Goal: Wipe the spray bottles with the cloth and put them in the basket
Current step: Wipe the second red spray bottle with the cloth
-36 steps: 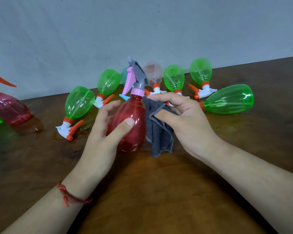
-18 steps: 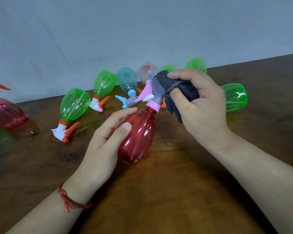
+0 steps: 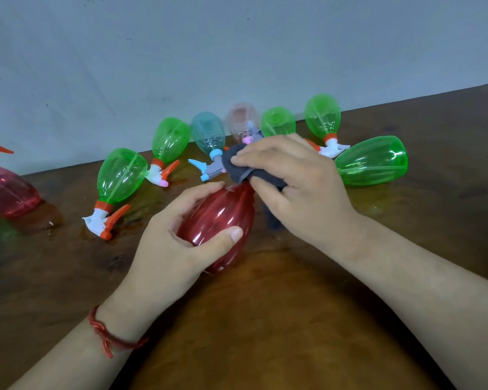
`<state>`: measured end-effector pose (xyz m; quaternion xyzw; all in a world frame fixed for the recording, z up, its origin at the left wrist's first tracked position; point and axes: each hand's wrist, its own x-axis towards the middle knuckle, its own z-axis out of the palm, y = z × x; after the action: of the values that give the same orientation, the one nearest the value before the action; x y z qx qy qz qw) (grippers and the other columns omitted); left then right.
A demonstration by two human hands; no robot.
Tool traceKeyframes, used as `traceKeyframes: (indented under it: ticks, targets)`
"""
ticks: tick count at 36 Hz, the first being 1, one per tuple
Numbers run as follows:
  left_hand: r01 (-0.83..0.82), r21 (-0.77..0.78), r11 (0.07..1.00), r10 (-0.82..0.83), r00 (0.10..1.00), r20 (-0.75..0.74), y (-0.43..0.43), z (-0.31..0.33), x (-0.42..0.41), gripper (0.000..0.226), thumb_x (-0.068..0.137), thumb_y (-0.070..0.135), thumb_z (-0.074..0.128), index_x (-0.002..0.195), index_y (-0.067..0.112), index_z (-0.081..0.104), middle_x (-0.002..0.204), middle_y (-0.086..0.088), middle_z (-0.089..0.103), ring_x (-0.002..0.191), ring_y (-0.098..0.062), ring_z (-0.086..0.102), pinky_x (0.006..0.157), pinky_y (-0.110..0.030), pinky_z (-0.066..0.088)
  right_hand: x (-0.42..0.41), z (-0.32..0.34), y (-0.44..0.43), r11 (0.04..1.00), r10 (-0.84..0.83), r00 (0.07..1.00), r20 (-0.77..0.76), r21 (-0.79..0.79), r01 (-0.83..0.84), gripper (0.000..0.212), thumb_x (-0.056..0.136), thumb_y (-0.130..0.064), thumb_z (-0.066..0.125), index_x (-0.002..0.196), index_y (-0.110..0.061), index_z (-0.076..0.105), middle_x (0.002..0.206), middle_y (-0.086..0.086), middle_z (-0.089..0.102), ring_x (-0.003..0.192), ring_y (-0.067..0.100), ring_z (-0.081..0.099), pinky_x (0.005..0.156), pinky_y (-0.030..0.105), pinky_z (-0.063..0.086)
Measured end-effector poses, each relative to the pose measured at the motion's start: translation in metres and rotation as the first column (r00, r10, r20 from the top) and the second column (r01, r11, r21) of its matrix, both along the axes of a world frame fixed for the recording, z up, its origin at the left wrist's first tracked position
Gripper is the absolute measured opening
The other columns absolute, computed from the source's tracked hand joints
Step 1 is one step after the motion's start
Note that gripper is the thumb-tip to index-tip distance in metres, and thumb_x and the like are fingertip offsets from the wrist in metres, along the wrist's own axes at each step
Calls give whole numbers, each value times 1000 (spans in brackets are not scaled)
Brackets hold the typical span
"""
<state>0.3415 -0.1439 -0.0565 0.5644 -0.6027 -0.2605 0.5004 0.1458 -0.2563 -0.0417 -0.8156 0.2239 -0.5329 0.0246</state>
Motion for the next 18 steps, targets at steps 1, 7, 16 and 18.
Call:
traceKeyframes:
  ticks: [1, 7, 16, 18]
  targets:
    - [-8, -7, 1000, 8, 1000, 8, 0, 0, 0, 69, 76, 48, 90, 140, 40, 66, 136, 10, 71, 124, -17, 70, 97, -42, 63, -3, 1, -1, 1000, -22, 999, 25, -6, 23, 26, 91, 2, 74, 114, -9, 80, 115, 3, 74, 107, 23, 66, 96, 31, 52]
    - [-107, -83, 991, 123, 965, 231, 0, -2, 2, 74, 75, 54, 91, 143, 41, 64, 138, 18, 69, 125, -10, 68, 103, -38, 60, -2, -4, -2, 998, -18, 1000, -12, 66, 19, 32, 91, 3, 72, 117, -14, 80, 120, -1, 74, 108, 26, 67, 95, 39, 54]
    - [-137, -158, 978, 179, 939, 293, -2, 1, 0, 71, 76, 54, 85, 141, 37, 64, 135, 18, 68, 123, -10, 68, 102, -36, 59, -2, 0, 6, 996, 33, 996, 86, 74, -40, 33, 91, 8, 68, 117, -10, 79, 118, 2, 72, 112, 21, 67, 100, 37, 53]
    - [-138, -144, 980, 175, 940, 293, -1, 1, 1, 72, 75, 56, 85, 141, 39, 63, 136, 18, 68, 123, -12, 68, 101, -36, 60, -7, 3, 4, 997, -8, 989, 147, 83, -4, 31, 93, 8, 67, 117, -7, 78, 119, 5, 71, 113, 20, 67, 98, 35, 54]
